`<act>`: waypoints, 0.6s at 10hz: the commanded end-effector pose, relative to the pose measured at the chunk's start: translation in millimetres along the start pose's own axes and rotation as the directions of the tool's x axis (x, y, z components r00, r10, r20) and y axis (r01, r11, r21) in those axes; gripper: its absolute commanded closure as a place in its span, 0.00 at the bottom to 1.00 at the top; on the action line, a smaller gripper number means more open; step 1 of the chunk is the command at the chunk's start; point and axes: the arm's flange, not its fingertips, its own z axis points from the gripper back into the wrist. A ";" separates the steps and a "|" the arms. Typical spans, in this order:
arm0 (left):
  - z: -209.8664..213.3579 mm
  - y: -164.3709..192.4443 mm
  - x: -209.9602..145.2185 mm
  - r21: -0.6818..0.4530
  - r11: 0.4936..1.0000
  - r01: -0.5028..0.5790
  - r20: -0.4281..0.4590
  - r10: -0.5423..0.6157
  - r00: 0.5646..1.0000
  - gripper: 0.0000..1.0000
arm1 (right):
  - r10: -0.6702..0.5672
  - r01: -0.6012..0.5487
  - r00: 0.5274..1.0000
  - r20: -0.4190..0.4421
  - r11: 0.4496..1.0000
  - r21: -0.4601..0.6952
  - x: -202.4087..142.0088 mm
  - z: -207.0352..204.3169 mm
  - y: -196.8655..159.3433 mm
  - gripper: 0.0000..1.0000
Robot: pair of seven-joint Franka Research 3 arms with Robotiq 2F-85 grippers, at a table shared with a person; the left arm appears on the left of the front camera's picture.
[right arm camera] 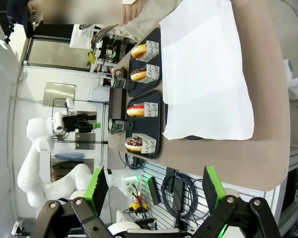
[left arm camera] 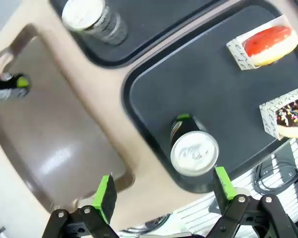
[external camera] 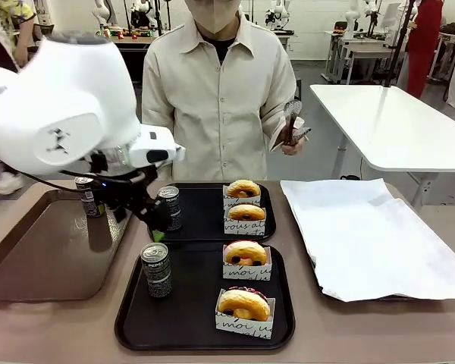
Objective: Set up donuts and drinks on trays.
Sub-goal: Pick up one Pepsi coke from the Handle tray and place it on the Flat Tray without a Pepsi coke.
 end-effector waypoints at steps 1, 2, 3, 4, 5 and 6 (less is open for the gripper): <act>20.7 22.6 -14.0 0.009 0.998 -0.064 -0.055 0.064 0.996 0.00 | 0.014 -0.014 1.000 0.012 1.000 0.023 1.5 0.9 -0.4 0.00; 28.2 33.2 -19.8 -0.010 0.996 -0.092 -0.069 0.091 0.993 0.00 | 0.014 -0.014 1.000 0.012 1.000 0.023 1.5 0.9 -0.4 0.00; 35.4 47.5 -22.7 -0.024 0.994 -0.111 -0.087 0.109 0.990 0.00 | 0.014 -0.014 1.000 0.012 1.000 0.023 1.5 0.9 -0.4 0.00; 37.5 59.6 -28.4 -0.056 0.988 -0.141 -0.102 0.135 0.986 0.00 | 0.014 -0.014 1.000 0.012 1.000 0.023 1.5 0.9 -0.4 0.00; 28.9 38.2 -22.2 0.008 0.996 -0.089 -0.067 0.089 0.994 0.00 | 0.014 -0.014 1.000 0.012 1.000 0.023 1.5 0.9 -0.4 0.00; 28.9 38.2 -22.2 0.008 0.996 -0.089 -0.067 0.089 0.994 0.00 | 0.014 -0.014 1.000 0.012 1.000 0.023 1.5 0.9 -0.4 0.00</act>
